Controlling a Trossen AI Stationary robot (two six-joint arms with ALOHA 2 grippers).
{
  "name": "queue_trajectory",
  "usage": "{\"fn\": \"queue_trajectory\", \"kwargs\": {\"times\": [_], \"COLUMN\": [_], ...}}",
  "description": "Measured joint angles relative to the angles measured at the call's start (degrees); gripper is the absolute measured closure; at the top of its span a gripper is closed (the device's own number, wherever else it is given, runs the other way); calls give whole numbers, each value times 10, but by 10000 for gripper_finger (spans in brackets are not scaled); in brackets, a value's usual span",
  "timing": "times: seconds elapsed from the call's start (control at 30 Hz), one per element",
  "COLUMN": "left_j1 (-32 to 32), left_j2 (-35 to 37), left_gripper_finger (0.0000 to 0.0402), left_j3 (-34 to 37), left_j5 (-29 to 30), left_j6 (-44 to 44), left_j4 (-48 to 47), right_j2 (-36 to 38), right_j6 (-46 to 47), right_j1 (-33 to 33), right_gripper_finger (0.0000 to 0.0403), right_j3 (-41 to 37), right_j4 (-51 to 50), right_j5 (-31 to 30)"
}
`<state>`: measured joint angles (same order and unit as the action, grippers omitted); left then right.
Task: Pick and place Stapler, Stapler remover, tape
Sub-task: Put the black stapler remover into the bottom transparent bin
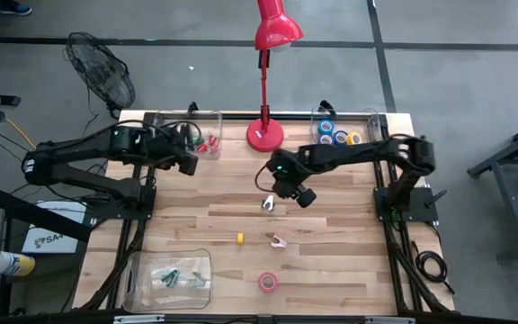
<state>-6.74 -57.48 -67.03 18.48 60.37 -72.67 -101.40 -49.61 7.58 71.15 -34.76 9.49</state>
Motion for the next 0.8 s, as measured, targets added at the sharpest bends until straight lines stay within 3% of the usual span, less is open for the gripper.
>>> {"fn": "queue_trajectory", "kwargs": {"times": [0.3, 0.8], "left_j1": [0, 0], "left_j2": [37, 45], "left_gripper_finger": [140, 140], "left_j3": [27, 28], "left_j5": [-12, -24], "left_j6": [-1, -16], "left_j4": [7, 6], "right_j2": [-86, -133], "right_j6": [-100, -138], "right_j1": [-22, -23], "right_gripper_finger": [163, 157], "right_j3": [58, 58], "right_j4": [-11, 22], "right_j5": [-7, 3]}}
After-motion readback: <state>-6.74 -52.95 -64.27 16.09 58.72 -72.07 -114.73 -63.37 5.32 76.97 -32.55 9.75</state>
